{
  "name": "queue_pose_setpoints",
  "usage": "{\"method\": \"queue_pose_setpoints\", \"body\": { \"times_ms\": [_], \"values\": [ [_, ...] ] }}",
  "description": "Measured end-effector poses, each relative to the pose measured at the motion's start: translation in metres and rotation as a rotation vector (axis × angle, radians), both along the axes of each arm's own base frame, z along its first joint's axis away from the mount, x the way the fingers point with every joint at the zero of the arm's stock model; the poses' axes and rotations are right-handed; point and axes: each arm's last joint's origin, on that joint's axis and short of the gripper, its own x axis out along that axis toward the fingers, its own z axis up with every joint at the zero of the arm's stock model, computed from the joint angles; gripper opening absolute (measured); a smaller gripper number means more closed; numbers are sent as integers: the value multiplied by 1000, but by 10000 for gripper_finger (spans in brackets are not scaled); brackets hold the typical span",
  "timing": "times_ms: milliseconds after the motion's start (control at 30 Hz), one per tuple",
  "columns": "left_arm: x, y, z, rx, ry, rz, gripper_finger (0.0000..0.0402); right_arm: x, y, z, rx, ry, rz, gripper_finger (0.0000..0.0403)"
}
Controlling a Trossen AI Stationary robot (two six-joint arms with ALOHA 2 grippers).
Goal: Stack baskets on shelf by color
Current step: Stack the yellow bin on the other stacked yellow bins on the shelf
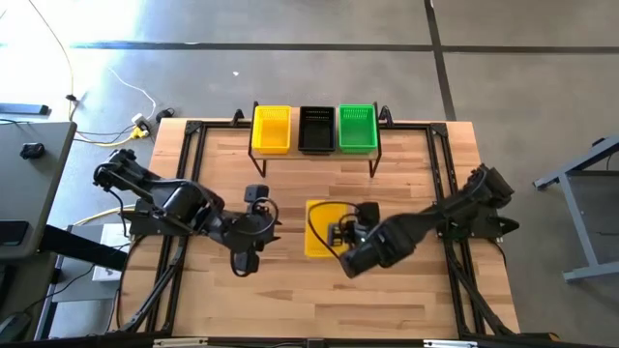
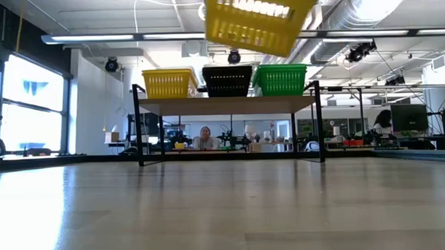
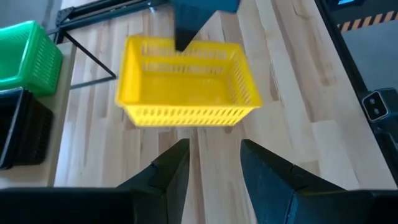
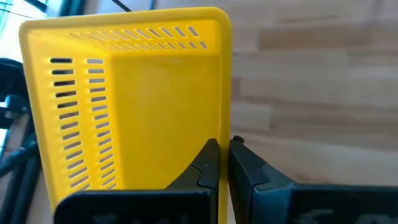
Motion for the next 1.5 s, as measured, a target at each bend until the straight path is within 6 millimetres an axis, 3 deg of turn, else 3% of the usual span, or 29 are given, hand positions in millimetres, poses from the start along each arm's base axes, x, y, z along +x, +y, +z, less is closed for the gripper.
{"method": "queue_pose_setpoints", "body": {
  "times_ms": [300,633,1067,1500],
  "values": [
    [-1,-4,-6,50,0,16,133,24,-29,5,-40,-71,-7,0],
    [12,-8,-29,136,66,11,133,35,-44,9,-73,-128,-33,0],
    [47,-21,-75,350,210,-42,133,38,-46,10,-83,-147,-32,0],
    [61,-12,-90,397,259,-16,124,38,-42,11,-79,-161,-23,0]
  ]
}}
